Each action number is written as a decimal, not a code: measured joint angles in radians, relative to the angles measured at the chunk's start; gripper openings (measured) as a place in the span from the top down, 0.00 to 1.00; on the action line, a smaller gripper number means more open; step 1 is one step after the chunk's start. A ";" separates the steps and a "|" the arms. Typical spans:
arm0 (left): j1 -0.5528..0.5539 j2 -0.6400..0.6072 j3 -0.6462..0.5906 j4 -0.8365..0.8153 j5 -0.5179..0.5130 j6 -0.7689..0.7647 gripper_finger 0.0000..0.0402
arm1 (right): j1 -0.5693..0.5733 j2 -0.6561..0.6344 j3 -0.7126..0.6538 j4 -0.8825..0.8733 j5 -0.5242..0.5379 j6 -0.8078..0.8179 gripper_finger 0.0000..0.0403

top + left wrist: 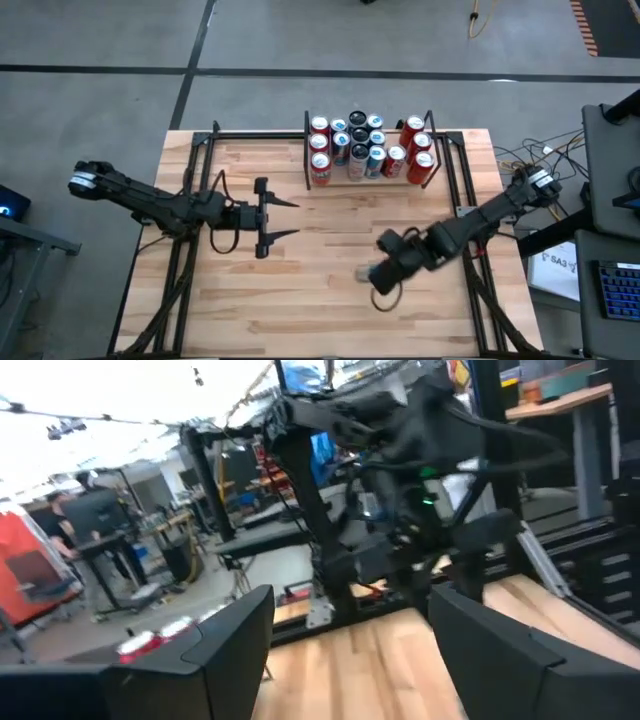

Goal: Place canned beverage on shelf
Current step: Put the blue soda can on the shelf

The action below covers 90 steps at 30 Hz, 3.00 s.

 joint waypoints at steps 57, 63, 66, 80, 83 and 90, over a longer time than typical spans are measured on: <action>0.028 0.532 0.279 -0.319 -0.274 -0.142 0.20 | -0.349 0.446 0.709 -0.294 0.141 -1.096 0.44; 0.031 0.529 0.279 -0.321 -0.300 -0.137 0.21 | -0.349 0.467 0.784 -0.313 0.148 -1.108 0.44; 0.032 0.529 0.279 -0.322 -0.319 -0.133 0.27 | -0.345 0.467 0.793 -0.313 0.149 -1.109 0.44; 0.026 0.502 0.275 -0.290 -0.427 -0.105 0.49 | -0.314 0.422 0.881 -0.312 0.181 -1.100 0.17; 0.013 0.472 0.264 -0.273 -0.428 -0.094 0.49 | -0.276 0.383 0.907 -0.303 0.255 -1.118 0.16; -0.024 0.328 0.169 -0.147 -0.429 -0.081 0.49 | -0.127 0.259 0.861 -0.245 0.555 -1.137 0.16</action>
